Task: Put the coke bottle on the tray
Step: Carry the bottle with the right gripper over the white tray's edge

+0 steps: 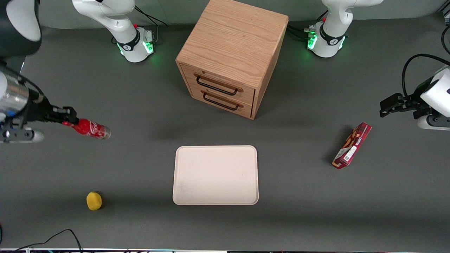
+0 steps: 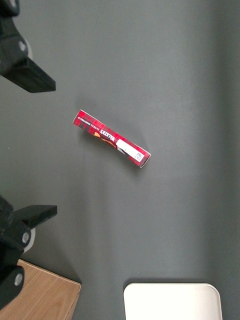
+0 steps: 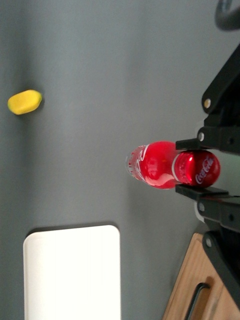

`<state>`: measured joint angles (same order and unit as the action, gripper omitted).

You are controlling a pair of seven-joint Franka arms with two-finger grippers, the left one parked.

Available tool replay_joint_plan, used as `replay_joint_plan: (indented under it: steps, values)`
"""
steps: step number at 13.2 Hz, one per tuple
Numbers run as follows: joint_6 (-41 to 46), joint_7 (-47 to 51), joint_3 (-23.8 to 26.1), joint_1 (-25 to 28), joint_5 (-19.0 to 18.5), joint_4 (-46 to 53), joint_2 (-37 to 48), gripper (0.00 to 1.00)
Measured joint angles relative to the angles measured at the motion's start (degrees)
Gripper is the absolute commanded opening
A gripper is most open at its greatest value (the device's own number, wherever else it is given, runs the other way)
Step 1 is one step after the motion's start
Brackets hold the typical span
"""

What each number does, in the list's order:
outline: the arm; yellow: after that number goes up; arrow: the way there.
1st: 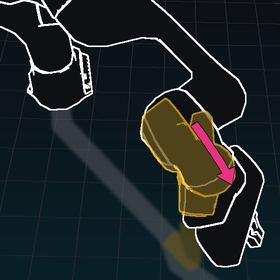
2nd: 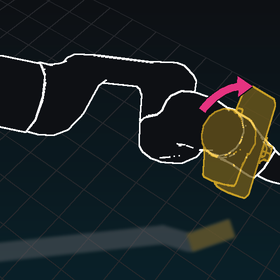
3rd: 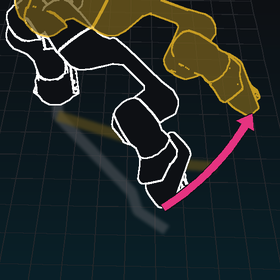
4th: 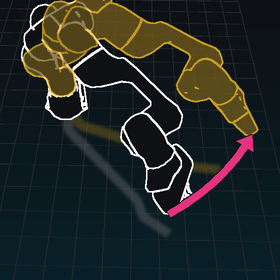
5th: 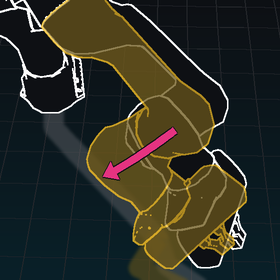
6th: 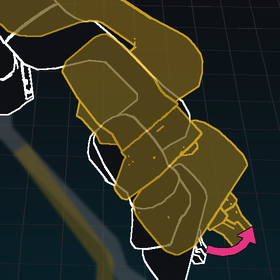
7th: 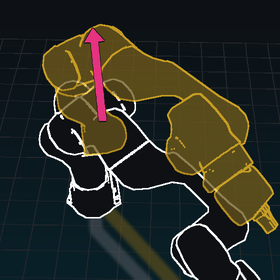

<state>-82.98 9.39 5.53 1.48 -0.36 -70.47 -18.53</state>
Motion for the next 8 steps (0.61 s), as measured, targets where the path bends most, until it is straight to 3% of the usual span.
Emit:
replay_joint_plan:
  steps: [3,8]
  values:
    - [-5.9,8.9,-0.1,6.3,-0.3,6.6,-12.1,0.0]
    - [-24.9,21.8,-2.8,16.1,-0.8,11.5,-26.2,0.0]
